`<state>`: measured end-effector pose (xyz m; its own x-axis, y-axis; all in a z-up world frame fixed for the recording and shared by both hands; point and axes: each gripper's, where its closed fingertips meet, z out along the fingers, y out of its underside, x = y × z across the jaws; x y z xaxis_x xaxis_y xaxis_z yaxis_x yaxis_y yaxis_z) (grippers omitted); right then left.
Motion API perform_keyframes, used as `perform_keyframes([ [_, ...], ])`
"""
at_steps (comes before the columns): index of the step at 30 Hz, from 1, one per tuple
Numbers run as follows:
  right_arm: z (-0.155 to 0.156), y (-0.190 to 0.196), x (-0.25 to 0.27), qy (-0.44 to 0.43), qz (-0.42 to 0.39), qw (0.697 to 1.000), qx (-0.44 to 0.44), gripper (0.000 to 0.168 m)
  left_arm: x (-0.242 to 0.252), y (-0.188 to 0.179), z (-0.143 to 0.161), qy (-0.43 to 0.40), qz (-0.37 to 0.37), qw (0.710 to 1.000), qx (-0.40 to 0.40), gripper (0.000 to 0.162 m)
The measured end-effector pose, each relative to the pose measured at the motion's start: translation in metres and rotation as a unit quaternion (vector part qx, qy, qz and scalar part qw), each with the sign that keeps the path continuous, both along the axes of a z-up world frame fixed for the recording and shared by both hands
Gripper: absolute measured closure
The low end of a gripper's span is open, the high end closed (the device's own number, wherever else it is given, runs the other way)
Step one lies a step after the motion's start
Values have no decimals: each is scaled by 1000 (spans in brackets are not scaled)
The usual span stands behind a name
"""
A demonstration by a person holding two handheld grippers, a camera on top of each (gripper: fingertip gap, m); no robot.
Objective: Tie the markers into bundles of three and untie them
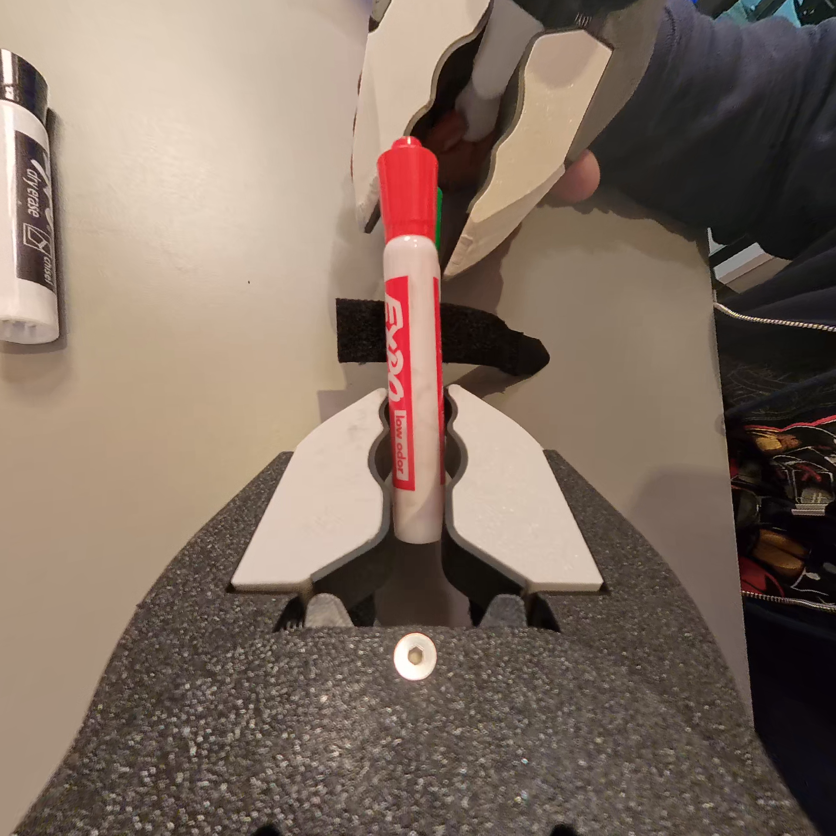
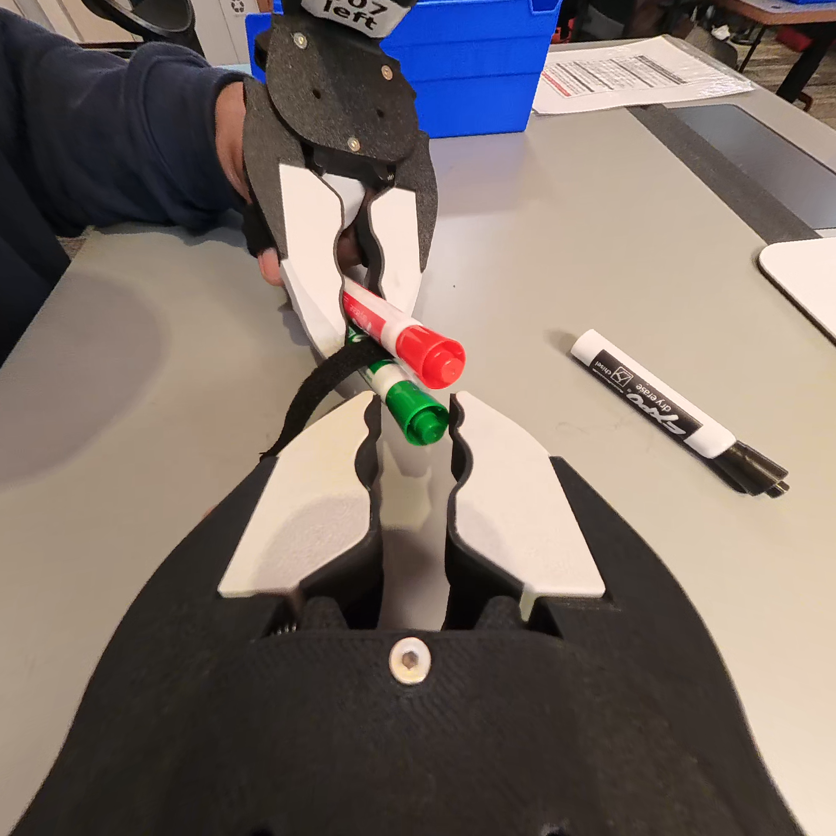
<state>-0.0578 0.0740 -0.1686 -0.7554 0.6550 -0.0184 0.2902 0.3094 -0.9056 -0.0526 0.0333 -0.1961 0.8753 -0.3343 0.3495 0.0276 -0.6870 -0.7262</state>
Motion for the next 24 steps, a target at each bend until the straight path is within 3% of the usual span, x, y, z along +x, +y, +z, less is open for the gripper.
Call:
perform_keyframes([
  [11, 0, -1, 0, -2, -1, 1000, -1, 139, 2, 0, -3, 11, -1, 1000, -7, 143],
  [18, 1, 0, 0, 2, -6, 1000, -3, 138, 3, 1, -1, -24, 4, 1000, -8, 143],
  [21, 0, 6, 0, 32, -11, 999, 33, 116, 1, 1, -1, -46, 12, 999, -11, 143],
  [24, -3, 13, -1, 98, -16, 987, 130, 98, -1, 1, -2, -56, 18, 998, -18, 143],
])
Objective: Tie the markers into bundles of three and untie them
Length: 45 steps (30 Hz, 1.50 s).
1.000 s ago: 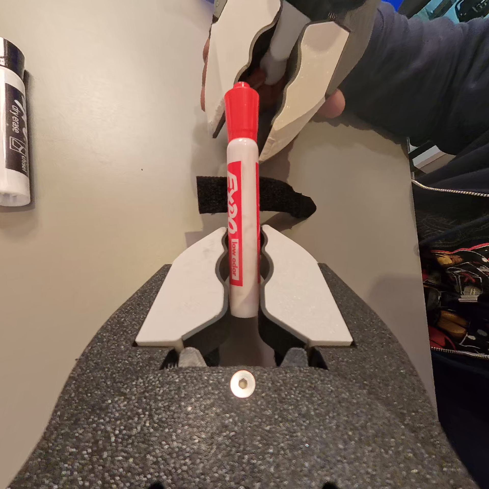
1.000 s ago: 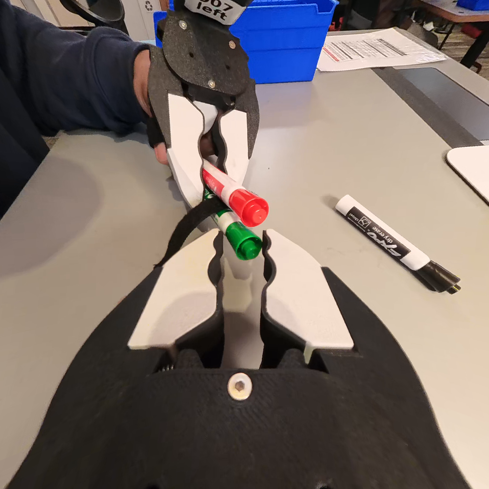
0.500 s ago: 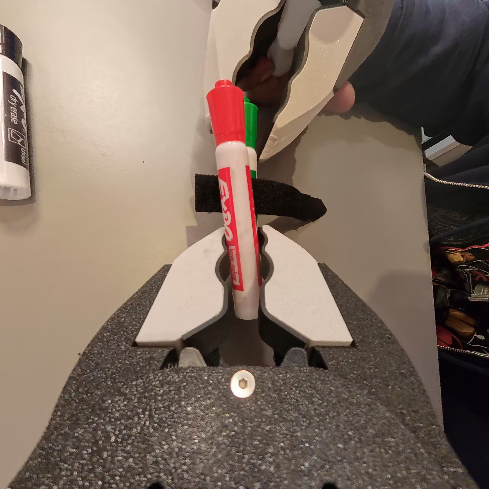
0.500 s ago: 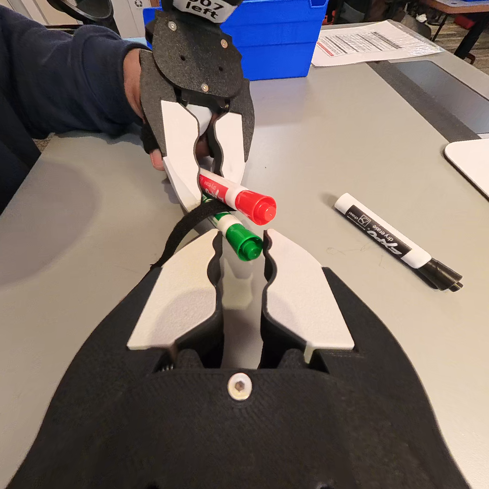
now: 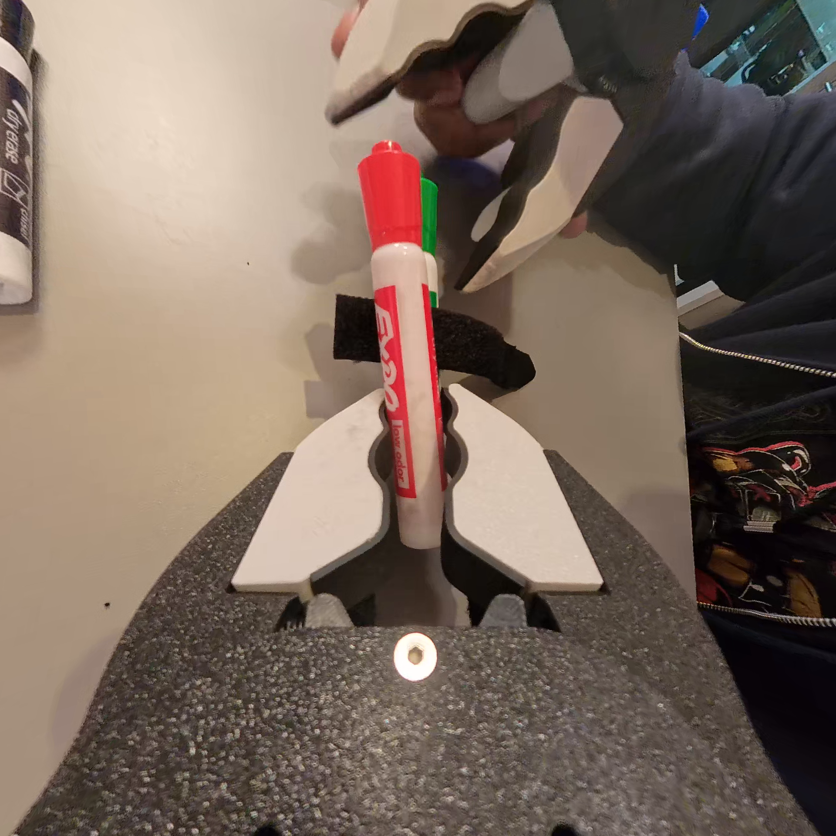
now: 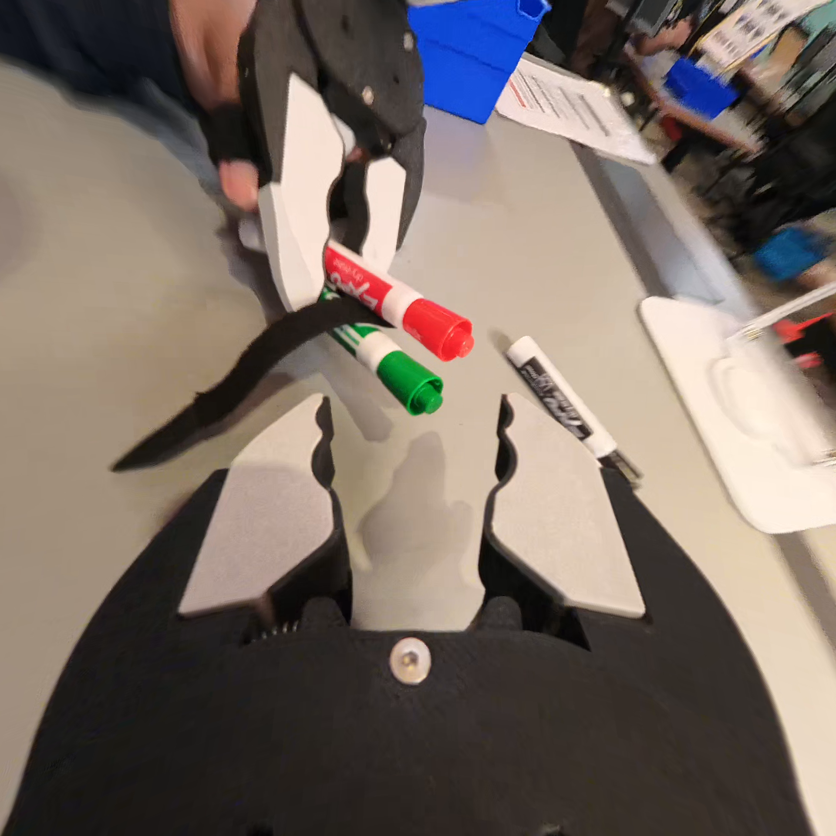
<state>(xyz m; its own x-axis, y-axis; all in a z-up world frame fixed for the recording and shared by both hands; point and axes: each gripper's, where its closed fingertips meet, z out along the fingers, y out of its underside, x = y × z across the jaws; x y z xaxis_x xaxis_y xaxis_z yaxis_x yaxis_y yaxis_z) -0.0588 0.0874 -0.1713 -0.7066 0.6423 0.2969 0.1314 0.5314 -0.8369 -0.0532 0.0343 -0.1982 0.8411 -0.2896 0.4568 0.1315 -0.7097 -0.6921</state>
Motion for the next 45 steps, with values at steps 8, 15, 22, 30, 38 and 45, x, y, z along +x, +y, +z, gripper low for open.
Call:
perform_keyframes([
  [8, -10, -2, -5, 148, 6, 952, 268, 77, 5, -4, -3, -22, -7, 999, -22, 143],
  [15, -12, -22, -8, 204, 22, 903, 378, 83, 10, -7, -7, -2, -18, 999, -41, 143],
  [22, -20, -39, -9, 196, 35, 877, 437, 101, 14, -13, -13, 65, -33, 995, -62, 143],
  [30, -25, -37, -15, 189, 16, 869, 457, 111, 18, -15, -9, 116, -42, 990, -61, 143],
  [38, -27, -41, -18, 200, 7, 861, 468, 119, 18, -14, -10, 121, -34, 990, -65, 143],
  [45, -30, -39, -22, 210, -9, 853, 479, 123, 14, -15, -13, 136, -30, 988, -71, 143],
])
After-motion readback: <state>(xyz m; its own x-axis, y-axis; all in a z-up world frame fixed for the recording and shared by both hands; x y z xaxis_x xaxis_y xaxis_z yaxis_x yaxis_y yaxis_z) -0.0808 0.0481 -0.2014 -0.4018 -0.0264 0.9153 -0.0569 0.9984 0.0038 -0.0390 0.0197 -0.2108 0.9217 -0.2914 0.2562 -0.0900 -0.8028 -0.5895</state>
